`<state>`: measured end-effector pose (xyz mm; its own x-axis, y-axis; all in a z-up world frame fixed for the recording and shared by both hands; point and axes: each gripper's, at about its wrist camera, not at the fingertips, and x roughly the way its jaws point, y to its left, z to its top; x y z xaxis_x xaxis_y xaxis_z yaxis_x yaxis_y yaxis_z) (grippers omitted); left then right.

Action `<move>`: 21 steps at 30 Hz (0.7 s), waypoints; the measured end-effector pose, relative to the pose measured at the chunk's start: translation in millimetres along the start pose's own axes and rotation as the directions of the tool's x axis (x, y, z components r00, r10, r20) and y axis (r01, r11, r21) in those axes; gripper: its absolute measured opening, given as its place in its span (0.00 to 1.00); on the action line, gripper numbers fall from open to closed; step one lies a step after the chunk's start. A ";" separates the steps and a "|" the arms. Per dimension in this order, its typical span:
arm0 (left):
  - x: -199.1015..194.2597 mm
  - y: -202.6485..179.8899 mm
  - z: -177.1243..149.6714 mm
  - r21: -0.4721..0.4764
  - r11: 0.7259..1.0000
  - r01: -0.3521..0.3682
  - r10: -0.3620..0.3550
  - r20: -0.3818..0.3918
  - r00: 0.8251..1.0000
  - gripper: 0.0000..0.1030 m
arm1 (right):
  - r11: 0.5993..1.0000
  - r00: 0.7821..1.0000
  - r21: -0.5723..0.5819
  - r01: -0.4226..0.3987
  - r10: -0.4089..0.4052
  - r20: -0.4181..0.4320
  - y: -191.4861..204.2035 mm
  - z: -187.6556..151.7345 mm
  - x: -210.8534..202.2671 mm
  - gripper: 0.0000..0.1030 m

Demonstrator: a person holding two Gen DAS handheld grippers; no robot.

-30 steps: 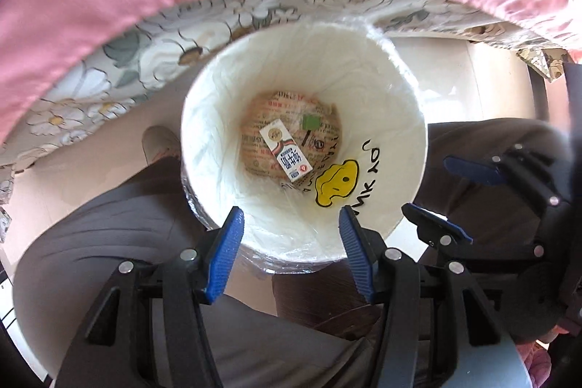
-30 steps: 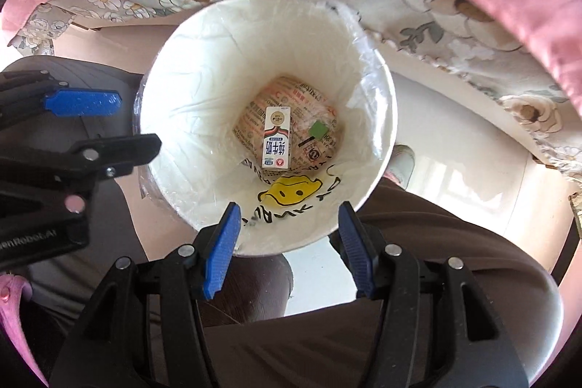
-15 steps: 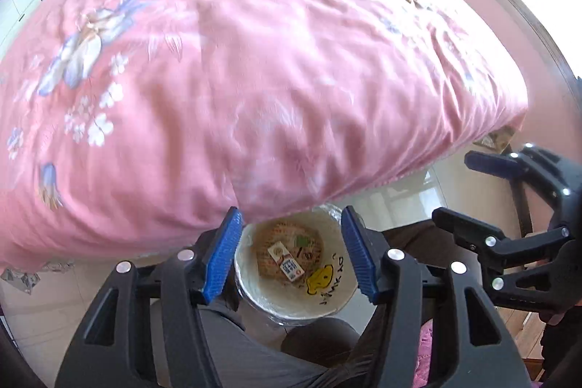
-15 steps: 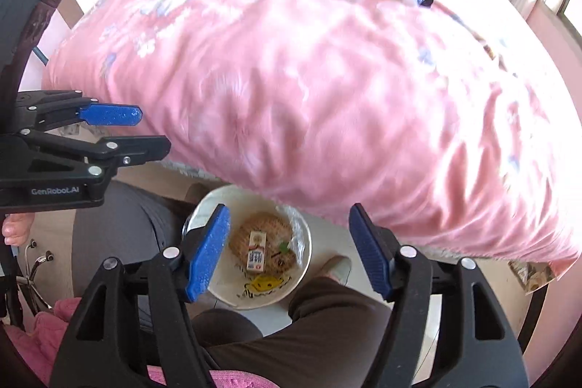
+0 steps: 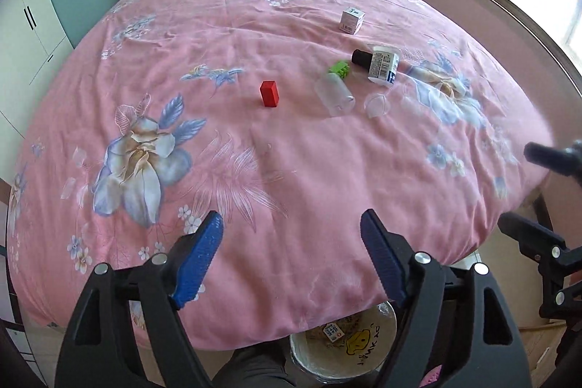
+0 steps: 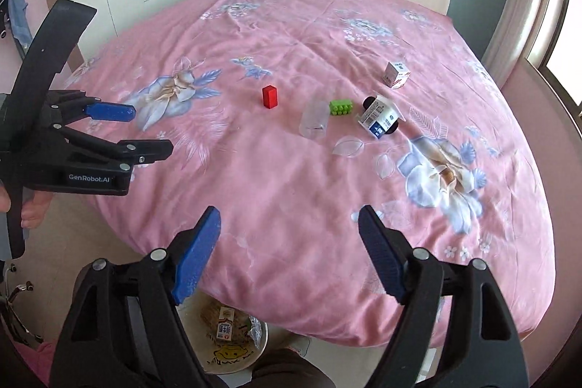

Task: Collect trash
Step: 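Grasp the red block with the left tool while the right tool grasps the clear cup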

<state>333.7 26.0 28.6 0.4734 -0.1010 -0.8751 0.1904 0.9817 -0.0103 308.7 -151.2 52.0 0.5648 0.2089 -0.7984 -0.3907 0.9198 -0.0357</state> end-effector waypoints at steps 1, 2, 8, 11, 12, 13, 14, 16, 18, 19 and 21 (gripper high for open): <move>6.8 2.6 7.9 -0.007 1.000 0.001 -0.001 -0.009 1.000 0.78 | 1.000 1.000 0.007 -0.004 0.004 -0.004 -2.8 4.8 6.6 0.75; 14.1 5.0 15.1 -0.012 1.000 0.001 -0.001 -0.016 1.000 0.78 | 1.000 1.000 0.015 -0.004 0.004 -0.009 -5.1 10.4 15.3 0.75; 66.3 22.2 52.9 -0.073 0.997 -0.006 0.001 -0.057 0.998 0.78 | 0.999 0.999 0.038 -0.024 0.025 -0.038 -19.2 37.0 63.8 0.75; 94.9 32.0 69.1 -0.106 0.994 0.009 -0.018 -0.084 0.996 0.78 | 0.999 0.999 0.029 -0.021 0.022 -0.035 -24.2 48.7 85.3 0.75; 103.7 35.3 74.7 -0.113 0.994 0.007 -0.018 -0.091 0.996 0.78 | 0.999 0.999 0.026 -0.025 0.026 -0.039 -25.6 52.8 92.9 0.75; 113.1 38.0 80.3 -0.120 0.993 0.002 -0.013 -0.096 0.995 0.78 | 0.999 0.999 0.024 -0.027 0.028 -0.045 -27.4 56.9 101.9 0.75; 121.9 40.9 85.5 -0.127 0.992 -0.003 -0.010 -0.099 0.995 0.78 | 0.999 0.998 0.023 -0.025 0.026 -0.051 -28.7 60.8 111.0 0.75; 139.8 45.7 96.1 -0.138 0.990 -0.011 -0.005 -0.111 0.994 0.78 | 0.999 0.998 0.023 -0.025 0.027 -0.064 -31.9 68.8 129.4 0.75; 157.1 48.9 105.4 -0.145 0.989 -0.012 -0.006 -0.120 0.993 0.78 | 0.999 0.996 0.029 -0.031 0.033 -0.078 -35.0 76.6 149.5 0.75; 165.2 50.4 109.2 -0.151 0.989 -0.011 -0.007 -0.121 0.993 0.78 | 0.999 0.996 0.033 -0.035 0.037 -0.083 -36.6 79.8 159.3 0.75; 180.6 53.5 115.5 -0.159 0.987 -0.003 -0.016 -0.121 0.993 0.78 | 0.998 0.995 0.045 -0.040 0.044 -0.089 -39.4 85.8 179.7 0.75</move>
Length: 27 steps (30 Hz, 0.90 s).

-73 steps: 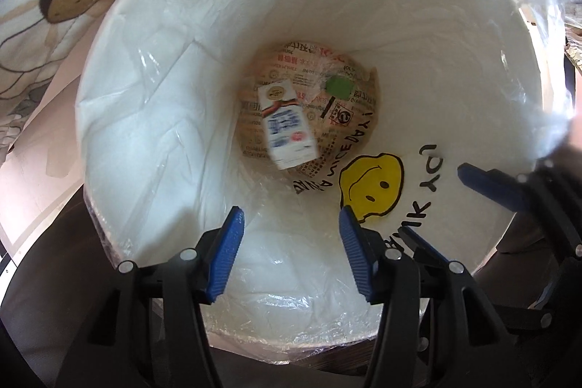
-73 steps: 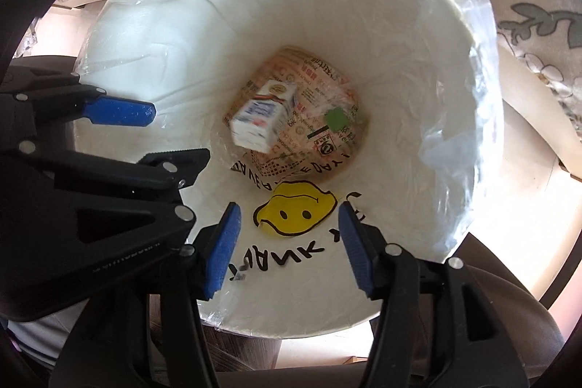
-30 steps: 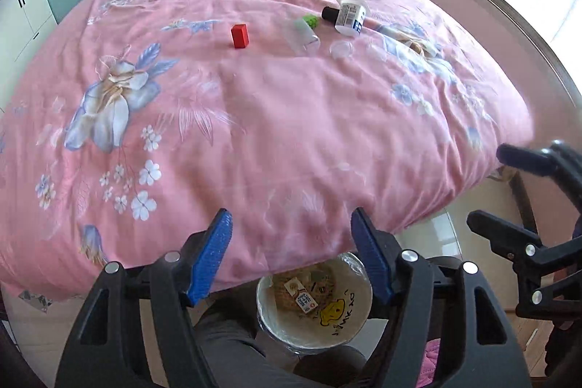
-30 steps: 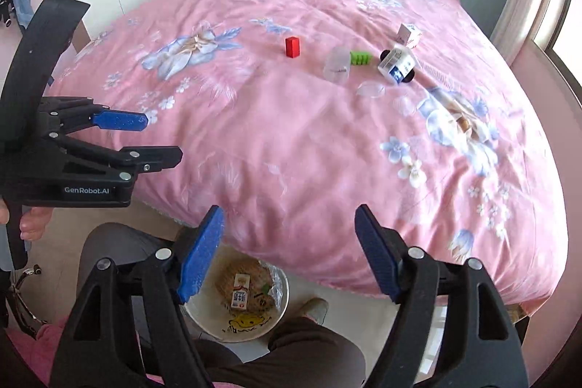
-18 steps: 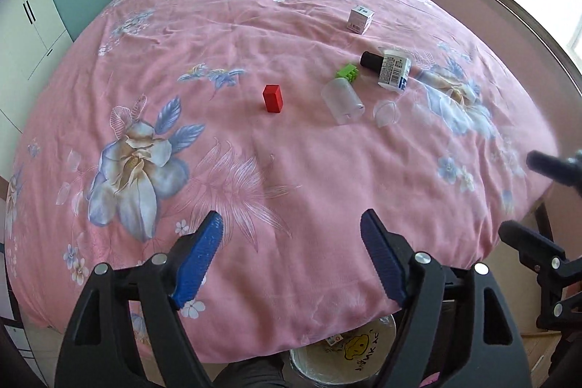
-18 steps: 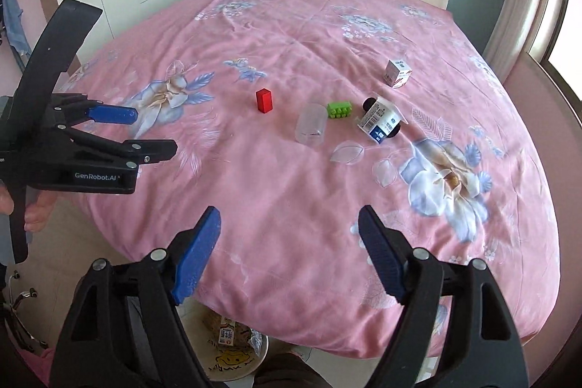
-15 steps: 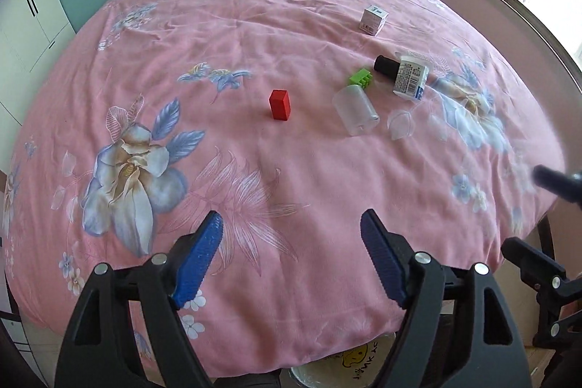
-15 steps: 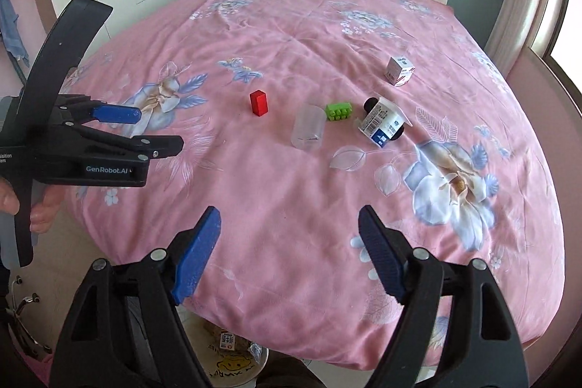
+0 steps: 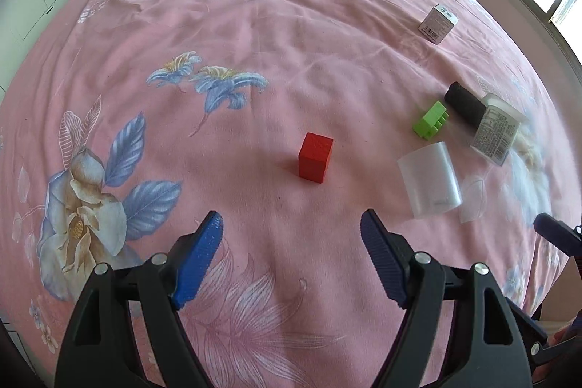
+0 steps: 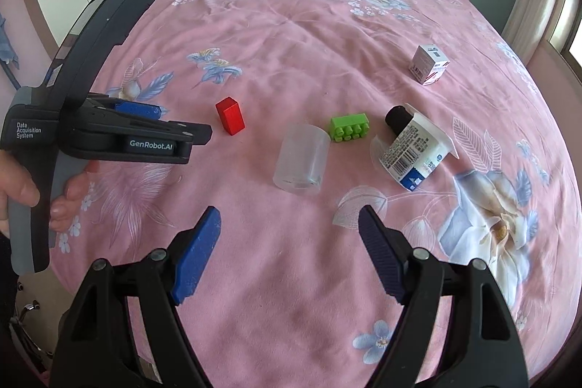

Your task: Collect trash

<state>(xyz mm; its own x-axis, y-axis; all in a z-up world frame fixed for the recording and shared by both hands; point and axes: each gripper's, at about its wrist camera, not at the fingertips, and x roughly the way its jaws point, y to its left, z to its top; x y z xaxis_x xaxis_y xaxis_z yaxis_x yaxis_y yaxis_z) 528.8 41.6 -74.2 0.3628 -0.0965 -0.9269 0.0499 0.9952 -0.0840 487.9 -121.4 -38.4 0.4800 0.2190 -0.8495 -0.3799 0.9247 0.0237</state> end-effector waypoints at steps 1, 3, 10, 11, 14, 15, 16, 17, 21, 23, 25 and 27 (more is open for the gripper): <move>6.9 0.3 3.7 0.000 1.000 0.002 -0.002 -0.001 1.000 0.78 | 1.000 1.000 0.003 -0.001 0.001 -0.007 -1.3 3.3 9.8 0.75; 19.8 -0.2 10.0 0.005 1.000 0.001 -0.001 0.000 1.000 0.78 | 1.000 1.000 0.011 0.005 -0.004 -0.024 -4.6 9.8 30.0 0.75; 50.4 -3.4 30.5 0.010 1.000 0.020 -0.021 0.024 1.000 0.77 | 1.000 0.999 0.013 0.025 -0.025 -0.033 -11.7 32.6 86.2 0.75; 54.4 -4.7 32.1 0.012 1.000 0.018 -0.018 0.025 1.000 0.74 | 1.000 0.999 0.017 0.025 -0.024 -0.043 -12.8 35.0 93.4 0.75; 62.8 -9.4 35.6 0.034 0.999 -0.010 0.008 0.038 0.999 0.62 | 0.999 0.998 0.047 0.002 0.000 -0.061 -16.0 39.0 109.1 0.75; 63.7 -11.4 36.1 0.042 0.999 -0.018 0.016 0.047 0.999 0.62 | 0.998 0.998 0.057 -0.003 0.006 -0.062 -17.4 40.1 112.7 0.75; 64.1 -13.0 36.3 0.046 0.999 -0.024 0.021 0.052 0.998 0.60 | 0.998 0.998 0.066 -0.007 0.011 -0.063 -18.5 41.7 116.3 0.75; 63.4 -13.4 36.1 0.045 0.999 -0.026 0.024 0.056 0.998 0.59 | 0.997 0.998 0.073 -0.011 0.016 -0.061 -19.5 42.6 118.6 0.75; 63.8 -17.9 38.3 0.065 0.998 -0.015 0.012 0.055 0.998 0.33 | 0.998 0.998 0.064 -0.006 0.010 -0.066 -17.8 44.9 123.1 0.50; 62.9 -18.7 38.8 0.063 0.998 0.001 -0.004 0.043 0.999 0.21 | 0.998 0.998 0.064 -0.007 0.011 -0.067 -16.8 44.4 122.3 0.48; 60.3 -18.9 37.4 0.063 0.998 -0.002 -0.001 0.040 0.999 0.21 | 0.998 0.998 0.066 -0.010 0.015 -0.068 -16.7 43.3 119.7 0.47; 56.5 -19.8 33.3 0.070 0.997 -0.014 0.011 0.036 0.999 0.21 | 0.997 0.998 0.070 -0.014 0.019 -0.068 -16.5 41.0 114.1 0.47</move>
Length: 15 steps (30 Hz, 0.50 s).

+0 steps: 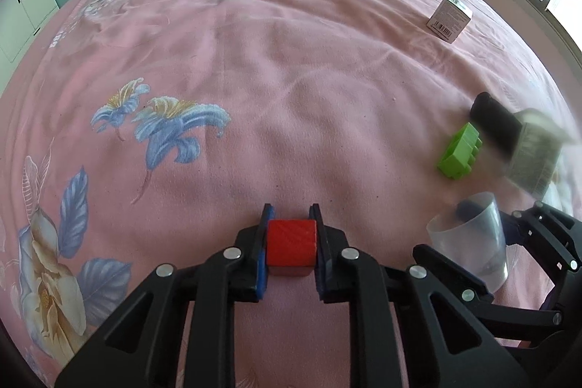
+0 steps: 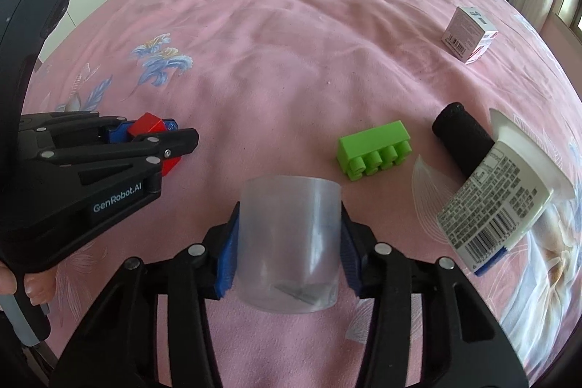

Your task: Collect trash

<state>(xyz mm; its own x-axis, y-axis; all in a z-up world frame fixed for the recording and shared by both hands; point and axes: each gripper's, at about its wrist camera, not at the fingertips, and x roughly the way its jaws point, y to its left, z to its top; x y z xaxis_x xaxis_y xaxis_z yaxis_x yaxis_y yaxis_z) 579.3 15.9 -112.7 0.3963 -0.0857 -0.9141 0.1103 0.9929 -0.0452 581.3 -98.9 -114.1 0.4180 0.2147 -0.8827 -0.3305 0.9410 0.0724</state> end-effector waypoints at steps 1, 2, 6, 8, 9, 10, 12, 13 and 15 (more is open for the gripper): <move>-3.3 -0.9 -3.5 0.004 1.000 -0.009 0.009 0.000 1.000 0.21 | 1.000 1.000 -0.001 -0.001 0.001 0.000 0.4 -1.3 -3.3 0.47; -6.6 -0.6 -6.2 0.007 1.000 -0.015 0.015 -0.001 1.000 0.21 | 1.000 1.000 -0.003 0.001 -0.001 0.002 0.9 -2.7 -7.6 0.47; -26.7 1.0 -15.7 0.012 0.999 -0.030 0.030 0.002 1.000 0.21 | 1.000 1.000 -0.011 0.014 -0.014 0.022 3.1 -8.5 -32.5 0.47; -42.7 0.6 -20.4 0.023 0.999 -0.045 0.044 0.020 0.999 0.21 | 0.999 0.999 -0.022 0.028 -0.028 0.034 5.5 -11.4 -48.9 0.47; -52.0 -0.6 -22.6 0.033 0.998 -0.054 0.053 0.030 0.998 0.21 | 0.999 0.998 -0.030 0.037 -0.036 0.045 7.1 -12.9 -58.4 0.47; -62.1 -2.0 -25.2 0.042 0.997 -0.063 0.062 0.042 0.997 0.21 | 0.998 0.997 -0.038 0.046 -0.044 0.057 9.0 -14.9 -68.5 0.47; -83.8 -4.1 -30.3 0.055 0.995 -0.078 0.075 0.068 0.995 0.21 | 0.997 0.995 -0.047 0.057 -0.053 0.082 12.6 -17.7 -90.3 0.47; -94.9 -4.4 -32.6 0.057 0.995 -0.084 0.079 0.079 0.994 0.21 | 0.997 0.994 -0.050 0.062 -0.057 0.095 14.4 -19.4 -101.5 0.47; -118.9 -5.6 -37.6 0.057 0.995 -0.086 0.080 0.101 0.992 0.21 | 0.996 0.990 -0.054 0.071 -0.064 0.123 18.7 -22.6 -126.0 0.47</move>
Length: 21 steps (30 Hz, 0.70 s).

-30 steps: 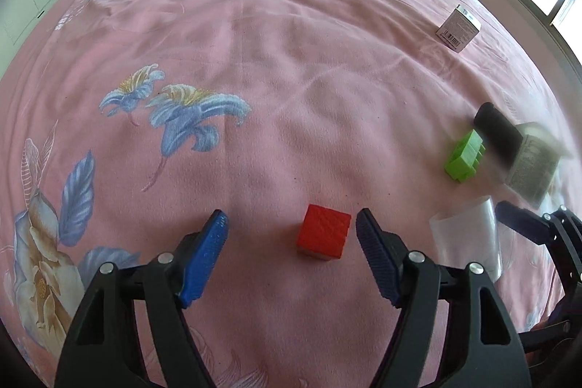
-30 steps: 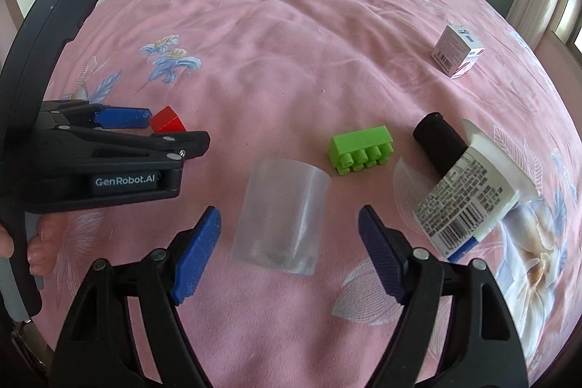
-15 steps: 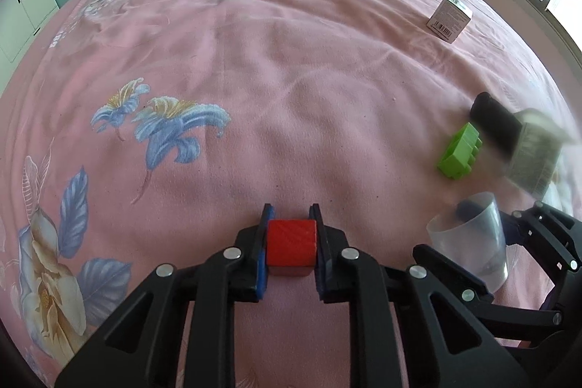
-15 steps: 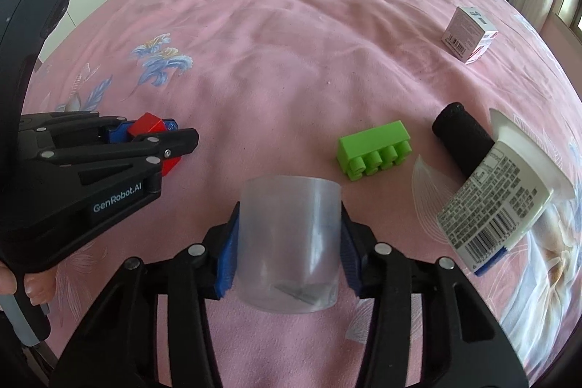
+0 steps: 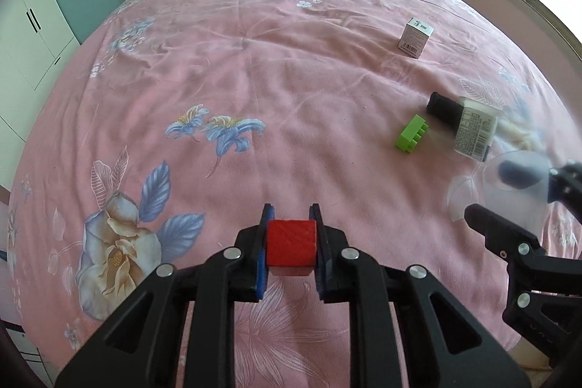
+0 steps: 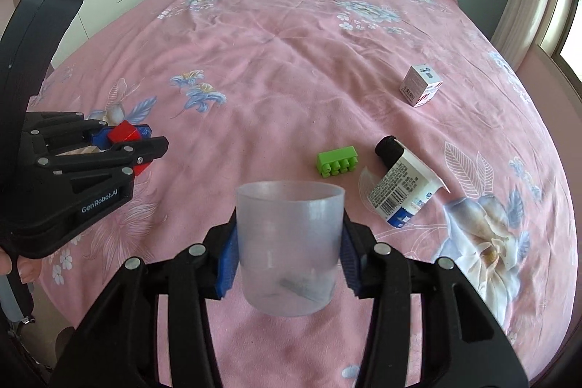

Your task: Collect trash

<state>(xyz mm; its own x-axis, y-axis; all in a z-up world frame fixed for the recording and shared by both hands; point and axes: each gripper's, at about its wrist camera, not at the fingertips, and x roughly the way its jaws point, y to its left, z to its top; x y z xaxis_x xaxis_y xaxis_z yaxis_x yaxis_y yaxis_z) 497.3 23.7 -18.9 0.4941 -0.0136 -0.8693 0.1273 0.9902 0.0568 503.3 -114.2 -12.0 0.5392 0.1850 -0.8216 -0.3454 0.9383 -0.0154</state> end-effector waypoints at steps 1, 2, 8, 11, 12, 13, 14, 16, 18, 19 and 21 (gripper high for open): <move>-12.7 -0.1 -1.3 0.002 1.000 -0.002 0.002 0.012 1.000 0.21 | 1.000 1.000 -0.002 0.004 -0.004 0.014 1.1 0.1 -12.7 0.47; -25.5 0.1 -2.0 0.004 1.000 -0.006 0.006 0.027 1.000 0.21 | 1.000 1.000 -0.005 0.008 -0.008 0.029 2.5 -0.1 -26.4 0.47; -114.9 -5.1 -12.5 0.024 0.999 -0.029 0.026 0.132 0.991 0.21 | 0.998 0.990 -0.040 0.040 -0.034 0.136 17.8 0.3 -115.7 0.47; -159.9 -8.7 -21.5 0.042 0.998 -0.049 0.041 0.185 0.982 0.21 | 0.997 0.981 -0.061 0.053 -0.040 0.192 27.9 -3.6 -162.9 0.47; -174.9 -10.1 -25.8 0.049 0.997 -0.060 0.049 0.204 0.978 0.21 | 0.996 0.977 -0.068 0.058 -0.042 0.208 32.0 -6.0 -178.1 0.47; -189.3 -11.9 -30.0 0.057 0.996 -0.067 0.053 0.222 0.974 0.21 | 0.995 0.974 -0.075 0.062 -0.044 0.224 35.8 -8.1 -192.2 0.47; -203.0 -13.8 -34.5 0.065 0.995 -0.072 0.055 0.237 0.970 0.21 | 0.995 0.970 -0.081 0.066 -0.046 0.237 39.1 -10.3 -206.3 0.47; -228.0 -15.6 -44.0 0.078 0.993 -0.083 0.060 0.264 0.963 0.21 | 0.992 0.964 -0.097 0.076 -0.048 0.262 47.0 -15.6 -231.1 0.47; -248.1 -17.3 -53.0 0.090 0.992 -0.091 0.062 0.281 0.958 0.21 | 0.990 0.958 -0.114 0.088 -0.053 0.282 54.5 -22.0 -252.4 0.46; -256.9 -17.7 -58.0 0.097 0.991 -0.094 0.063 0.288 0.956 0.21 | 0.988 0.956 -0.123 0.091 -0.053 0.288 57.9 -26.1 -263.0 0.46; -271.7 -18.5 -67.7 0.106 0.990 -0.096 0.061 0.297 0.953 0.21 | 0.986 0.952 -0.134 0.103 -0.059 0.300 63.7 -33.7 -281.0 0.46</move>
<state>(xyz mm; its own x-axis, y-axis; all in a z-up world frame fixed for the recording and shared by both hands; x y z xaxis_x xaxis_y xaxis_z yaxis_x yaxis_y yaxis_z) 302.5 18.5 183.0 0.7338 0.0059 -0.6793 0.1699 0.9666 0.1919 303.9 -116.3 198.6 0.7642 0.2082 -0.6104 -0.3876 0.9048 -0.1766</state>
